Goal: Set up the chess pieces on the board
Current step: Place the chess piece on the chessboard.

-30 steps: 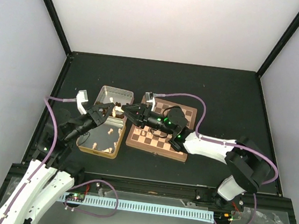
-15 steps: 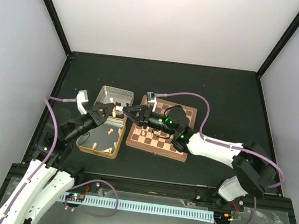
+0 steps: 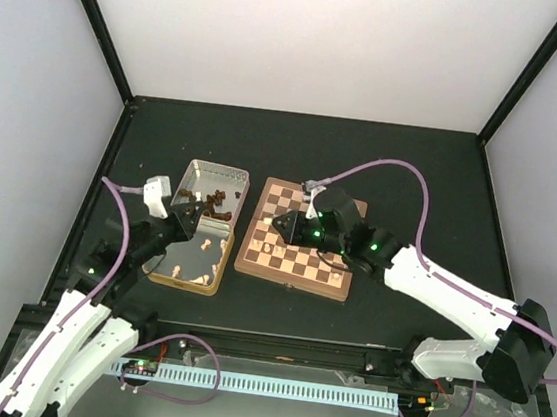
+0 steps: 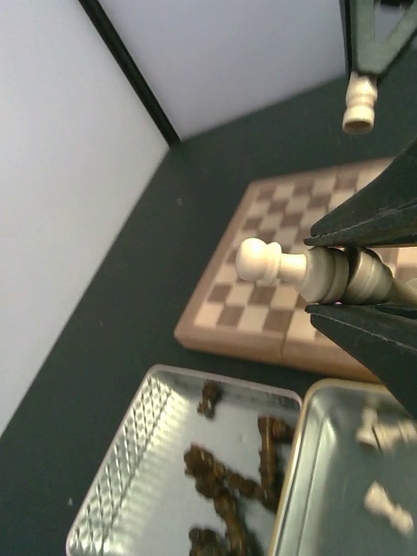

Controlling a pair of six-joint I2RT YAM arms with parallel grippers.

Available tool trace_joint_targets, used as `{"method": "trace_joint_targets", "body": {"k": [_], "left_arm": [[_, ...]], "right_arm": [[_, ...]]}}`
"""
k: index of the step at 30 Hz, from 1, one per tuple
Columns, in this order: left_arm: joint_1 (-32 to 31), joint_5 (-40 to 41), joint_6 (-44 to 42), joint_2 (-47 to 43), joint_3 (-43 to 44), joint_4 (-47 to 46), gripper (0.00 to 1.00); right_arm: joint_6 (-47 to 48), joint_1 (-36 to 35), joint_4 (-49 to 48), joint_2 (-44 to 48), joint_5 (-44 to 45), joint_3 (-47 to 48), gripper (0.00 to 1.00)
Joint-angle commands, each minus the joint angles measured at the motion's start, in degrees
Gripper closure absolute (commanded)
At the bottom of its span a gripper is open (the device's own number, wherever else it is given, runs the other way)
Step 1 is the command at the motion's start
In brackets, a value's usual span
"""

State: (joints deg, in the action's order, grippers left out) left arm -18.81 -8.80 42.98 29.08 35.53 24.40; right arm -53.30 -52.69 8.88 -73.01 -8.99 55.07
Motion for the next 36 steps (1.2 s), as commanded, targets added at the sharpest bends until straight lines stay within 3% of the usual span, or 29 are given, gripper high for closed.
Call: {"method": "trace_joint_targets", "body": {"k": [1, 6, 11, 36], "left_arm": [[0.3, 5.6, -9.6, 1.6, -1.1, 3.1, 0.96], [0.3, 4.2, -11.4, 3.5, -2.6, 0.7, 0.96], [0.3, 2.8, -12.2, 5.5, -3.1, -0.7, 0.96], [0.3, -0.2, -11.5, 8.2, -3.5, -2.7, 0.95]], "right_arm": [[14.4, 0.3, 33.2, -2.1, 12.8, 4.6, 0.95], [16.5, 0.2, 45.0, -6.2, 16.6, 5.9, 0.95], [16.3, 0.2, 49.8, -10.3, 19.3, 6.8, 0.95], [16.7, 0.1, 47.0, -19.0, 18.7, 8.3, 0.94]]}}
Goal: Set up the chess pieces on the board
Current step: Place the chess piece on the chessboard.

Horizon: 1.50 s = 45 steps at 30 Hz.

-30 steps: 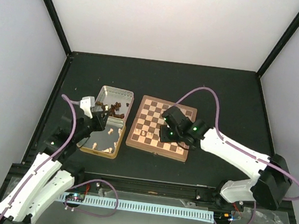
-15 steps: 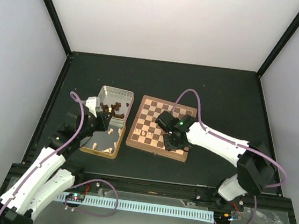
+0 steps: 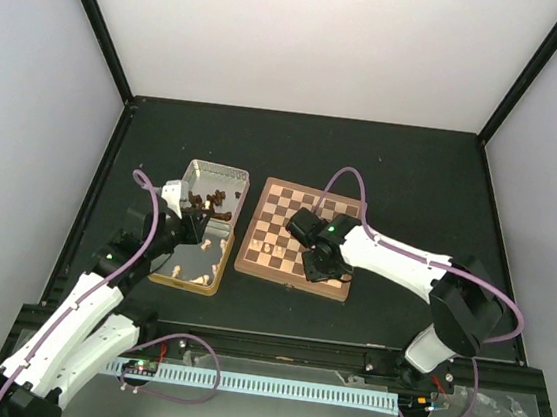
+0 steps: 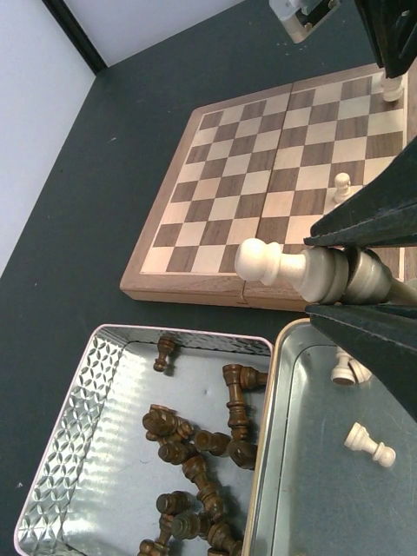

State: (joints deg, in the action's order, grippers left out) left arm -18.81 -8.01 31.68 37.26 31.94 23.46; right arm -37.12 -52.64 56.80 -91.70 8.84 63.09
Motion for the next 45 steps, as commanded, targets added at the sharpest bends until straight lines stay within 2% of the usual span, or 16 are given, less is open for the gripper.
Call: {"method": "trace_joint_targets", "body": {"k": [1, 14, 21, 25, 29, 32, 36, 41, 45], "left_arm": [[0.3, -1.0, -0.1, 0.1, 0.1, -1.7, 0.95], [0.3, -1.5, 0.1, -0.1, 0.0, -1.2, 0.95], [0.3, -2.2, 0.3, -0.2, 0.1, -1.3, 0.95], [0.3, -3.4, -0.1, -0.1, 0.6, -1.2, 0.94], [0.3, -7.2, -1.0, 0.1, 1.1, -2.8, 0.94], [0.3, -12.6, -1.6, 0.4, 1.0, -5.9, 0.94], [0.3, -20.5, -2.6, 0.8, 0.7, -10.9, 0.95], [0.3, -21.6, -4.6, -0.6, 0.3, -13.6, 0.95], [0.3, -21.1, -5.9, -1.9, -0.2, -14.5, 0.95]], "right_arm": [[0.6, 0.1, -1.1, -0.4, 0.8, 0.1, 0.94], [1.0, 0.1, -1.7, -1.0, 2.3, -1.7, 0.86], [0.8, 0.1, -1.0, 1.4, 2.0, 0.3, 0.70], [-0.6, 0.2, -0.1, 4.6, 3.2, 2.4, 0.56], [-1.5, 0.2, -0.9, 7.7, 3.4, 3.4, 0.49], [-0.9, 0.2, -6.2, 11.3, 0.3, 3.7, 0.48], [0.4, 0.2, -20.4, 17.2, -8.7, 3.4, 0.41], [-1.0, 0.2, -39.2, 17.9, -20.5, 3.4, 0.34], [-1.9, 0.2, -41.9, 13.4, -24.0, 9.0, 0.34]]}}
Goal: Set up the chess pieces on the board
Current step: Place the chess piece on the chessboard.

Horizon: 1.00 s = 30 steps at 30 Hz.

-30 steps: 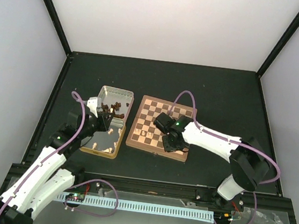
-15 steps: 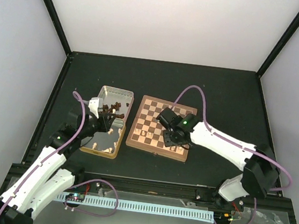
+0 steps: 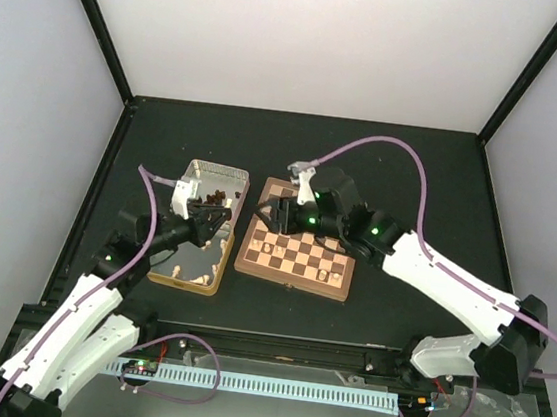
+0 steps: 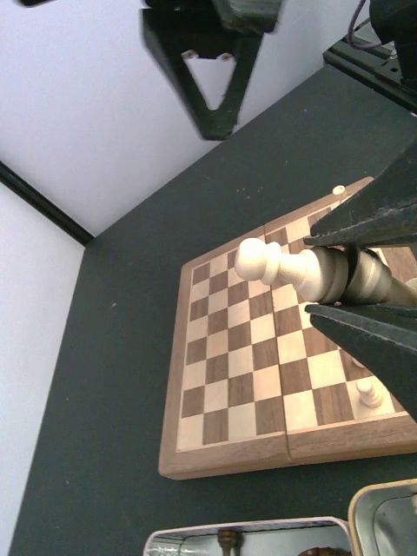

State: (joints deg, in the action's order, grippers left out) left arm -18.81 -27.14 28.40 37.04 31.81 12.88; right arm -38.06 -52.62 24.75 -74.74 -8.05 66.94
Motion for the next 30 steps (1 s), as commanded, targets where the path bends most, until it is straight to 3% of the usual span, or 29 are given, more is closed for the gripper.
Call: {"method": "trace_joint_targets", "body": {"k": [1, 5, 11, 22, 30], "left_arm": [[0.3, -0.6, -2.8, -2.1, 0.1, -2.9, 0.95], [0.3, 8.5, -2.1, -4.7, 0.0, 1.0, 0.95], [0.3, 15.3, -1.6, -9.4, -0.9, 5.1, 0.95], [0.3, 16.4, -0.9, -13.2, -2.8, 6.4, 0.94], [0.3, 16.5, -0.9, -14.0, -2.8, 6.1, 0.94]], "right_arm": [[-1.0, 0.1, -9.2, -5.2, -7.9, 7.4, 0.34], [-0.4, 0.0, -4.6, -14.0, -12.1, 16.6, 0.36], [1.1, -1.5, -1.0, -23.4, -17.1, 26.6, 0.42], [-0.7, -2.8, -1.7, -30.3, -20.7, 32.0, 0.59], [-0.4, -3.0, 0.6, -32.6, -19.9, 33.3, 0.58]]}}
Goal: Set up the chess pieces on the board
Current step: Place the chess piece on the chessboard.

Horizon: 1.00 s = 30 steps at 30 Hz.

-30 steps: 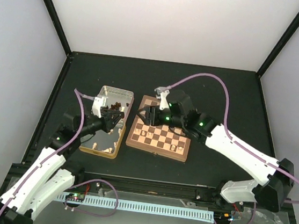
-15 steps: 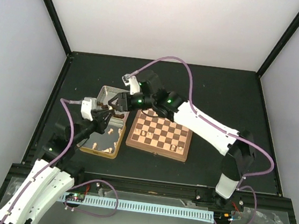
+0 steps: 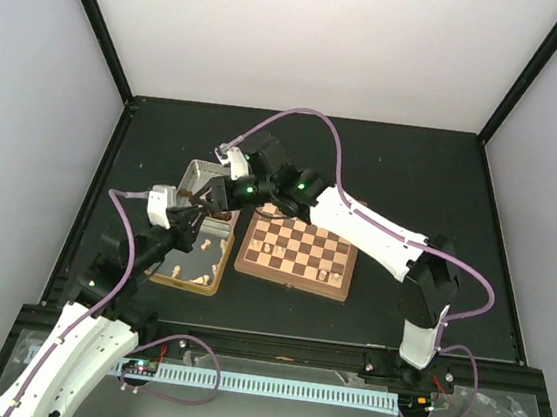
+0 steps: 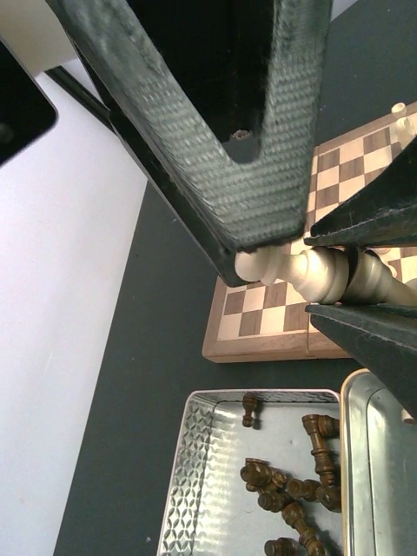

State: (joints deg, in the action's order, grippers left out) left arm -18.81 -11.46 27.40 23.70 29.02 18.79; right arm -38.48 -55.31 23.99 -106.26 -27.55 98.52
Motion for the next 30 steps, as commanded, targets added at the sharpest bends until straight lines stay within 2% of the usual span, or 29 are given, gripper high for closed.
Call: {"method": "trace_joint_targets", "body": {"k": [1, 3, 8, 10, 14, 16, 19, 25, 30], "left_arm": [[0.3, 0.8, 0.1, -0.7, 0.0, 0.1, 0.94], [0.3, 0.7, 0.1, -0.7, 0.0, -0.2, 0.94], [0.3, 0.7, 0.3, -0.8, 0.2, -0.4, 0.92], [0.3, 0.7, 0.6, -0.7, 0.2, -0.5, 0.89], [0.3, 1.1, 1.8, -0.7, 0.2, -0.6, 0.76], [0.3, 1.3, 2.5, -0.7, 0.2, -0.3, 0.62], [0.3, 1.8, 3.8, -1.2, 0.0, -0.1, 0.47], [0.3, 3.7, 6.0, -2.2, -0.7, 0.9, 0.34], [0.3, 1.8, 9.3, -3.2, -1.0, -0.8, 0.29]], "right_arm": [[0.0, -0.3, 1.4, -1.3, -0.5, 1.8, 0.58], [-0.1, -0.3, 1.2, -1.6, -1.0, 1.9, 0.62], [-1.0, -0.4, -0.9, -1.4, -2.8, 1.1, 0.81], [-1.8, -0.4, -2.2, -1.1, -2.9, 0.5, 0.85], [-4.8, -0.4, -6.9, 0.3, -2.2, -2.3, 0.88], [-6.8, -0.4, -9.5, 1.0, -1.8, -3.6, 0.88], [-9.2, -0.4, -12.1, 1.6, -0.6, -5.0, 0.88], [-13.9, 0.0, -16.4, 3.1, 1.3, -7.7, 0.88], [-20.3, 1.9, -24.2, 6.2, 0.8, -13.4, 0.88]]}}
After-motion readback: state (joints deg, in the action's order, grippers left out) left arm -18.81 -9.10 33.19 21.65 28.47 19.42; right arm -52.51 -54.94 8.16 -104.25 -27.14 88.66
